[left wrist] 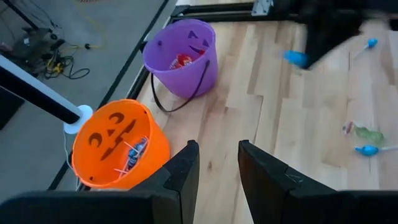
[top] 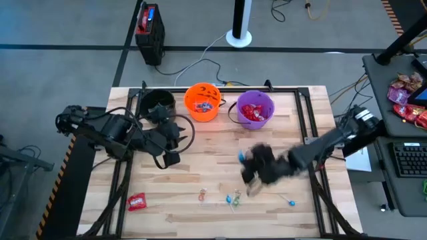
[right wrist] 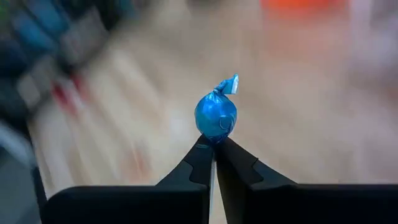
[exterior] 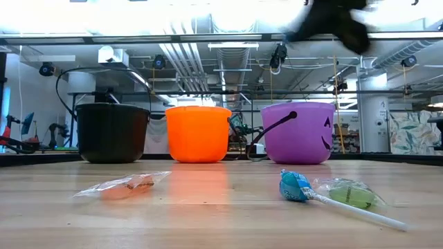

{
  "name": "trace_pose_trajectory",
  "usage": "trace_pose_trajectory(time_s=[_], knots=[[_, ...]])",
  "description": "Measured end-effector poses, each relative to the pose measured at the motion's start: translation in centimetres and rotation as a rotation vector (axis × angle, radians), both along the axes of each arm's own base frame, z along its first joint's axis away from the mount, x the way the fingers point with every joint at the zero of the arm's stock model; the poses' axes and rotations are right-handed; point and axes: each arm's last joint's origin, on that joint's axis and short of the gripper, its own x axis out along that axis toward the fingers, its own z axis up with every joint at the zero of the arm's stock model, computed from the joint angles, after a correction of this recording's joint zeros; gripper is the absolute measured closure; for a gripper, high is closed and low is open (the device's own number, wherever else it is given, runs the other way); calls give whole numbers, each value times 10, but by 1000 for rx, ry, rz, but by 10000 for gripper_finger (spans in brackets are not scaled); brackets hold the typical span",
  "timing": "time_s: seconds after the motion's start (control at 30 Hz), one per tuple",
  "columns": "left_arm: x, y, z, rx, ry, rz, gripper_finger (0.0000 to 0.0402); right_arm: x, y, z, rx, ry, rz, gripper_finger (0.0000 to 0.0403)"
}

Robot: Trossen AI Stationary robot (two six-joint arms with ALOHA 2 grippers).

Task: Sort candy by brand, put in halloween buckets
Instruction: Put the blue candy into the orange bucket

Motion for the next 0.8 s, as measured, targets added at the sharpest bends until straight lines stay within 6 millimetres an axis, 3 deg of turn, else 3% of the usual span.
trace_pose_trajectory(time_s=[0.1,0.23,0.33,0.47,0.6,0.73,0.8], knots=[[-2,1,8,-23,-43,18,306,29,-44,32,-162,-224,-28,394],[-8,3,34,-87,-147,43,306,55,-117,68,-407,-495,-97,394],[-16,5,56,-143,-233,56,306,64,-172,69,-481,-542,-141,394],[-29,8,84,-215,-344,62,306,82,-231,61,-508,-504,-139,394],[-40,9,102,-253,-414,50,306,109,-267,45,-552,-451,-55,394],[-44,10,109,-255,-444,62,306,130,-278,26,-611,-375,8,394],[-44,11,109,-241,-449,80,306,137,-279,25,-651,-379,22,394]])
